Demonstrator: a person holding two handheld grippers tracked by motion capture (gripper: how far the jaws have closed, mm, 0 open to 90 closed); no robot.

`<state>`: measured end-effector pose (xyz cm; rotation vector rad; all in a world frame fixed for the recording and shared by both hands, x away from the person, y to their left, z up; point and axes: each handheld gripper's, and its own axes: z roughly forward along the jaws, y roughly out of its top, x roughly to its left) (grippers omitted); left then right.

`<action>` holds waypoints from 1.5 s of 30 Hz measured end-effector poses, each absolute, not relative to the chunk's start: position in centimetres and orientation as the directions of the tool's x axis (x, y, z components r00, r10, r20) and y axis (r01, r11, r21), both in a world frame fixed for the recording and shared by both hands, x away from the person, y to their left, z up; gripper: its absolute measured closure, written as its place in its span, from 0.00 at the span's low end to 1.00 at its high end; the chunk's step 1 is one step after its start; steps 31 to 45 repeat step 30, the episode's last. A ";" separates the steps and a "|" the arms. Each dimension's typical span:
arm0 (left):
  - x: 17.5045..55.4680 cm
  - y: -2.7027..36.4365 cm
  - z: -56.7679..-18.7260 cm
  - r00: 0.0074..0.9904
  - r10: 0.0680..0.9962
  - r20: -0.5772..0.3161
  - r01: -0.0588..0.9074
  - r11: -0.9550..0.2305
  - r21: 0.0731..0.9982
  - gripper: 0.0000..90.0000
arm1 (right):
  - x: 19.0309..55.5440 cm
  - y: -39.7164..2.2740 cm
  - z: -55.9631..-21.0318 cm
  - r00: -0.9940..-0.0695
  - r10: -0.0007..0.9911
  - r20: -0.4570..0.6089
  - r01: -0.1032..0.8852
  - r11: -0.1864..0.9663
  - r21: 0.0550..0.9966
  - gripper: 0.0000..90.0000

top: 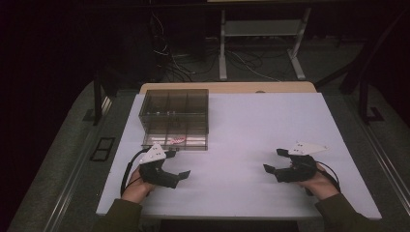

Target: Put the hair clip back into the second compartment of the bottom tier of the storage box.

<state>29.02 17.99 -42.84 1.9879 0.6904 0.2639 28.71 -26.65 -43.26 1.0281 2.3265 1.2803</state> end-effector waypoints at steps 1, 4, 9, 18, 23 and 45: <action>29.0 18.0 -42.8 0.815 0.571 -0.099 0.359 -0.361 0.861 0.07 | 28.6 -26.8 -43.3 -0.699 0.710 0.082 0.448 0.345 0.825 0.21; 29.0 18.0 -42.8 0.815 0.571 -0.097 0.357 -0.363 0.861 0.07 | 28.2 -27.2 -43.4 -0.694 0.715 0.086 0.450 0.338 0.827 0.21; 29.0 18.0 -42.9 0.814 0.573 -0.097 0.359 -0.364 0.859 0.07 | 27.6 -27.7 -43.5 -0.694 0.715 0.090 0.451 0.334 0.828 0.21; 29.0 18.0 -42.8 0.816 0.571 -0.092 0.356 -0.371 0.858 0.07 | 26.9 -29.0 -43.8 -0.676 0.733 0.077 0.456 0.335 0.824 0.21; 29.0 18.0 -42.8 0.815 0.573 -0.091 0.356 -0.371 0.858 0.07 | 26.6 -29.4 -44.0 -0.671 0.737 0.080 0.463 0.332 0.822 0.21; 29.1 18.1 -43.0 0.815 0.572 -0.097 0.368 -0.380 0.849 0.07 | 26.7 -29.3 -44.1 -0.680 0.729 0.074 0.457 0.343 0.821 0.21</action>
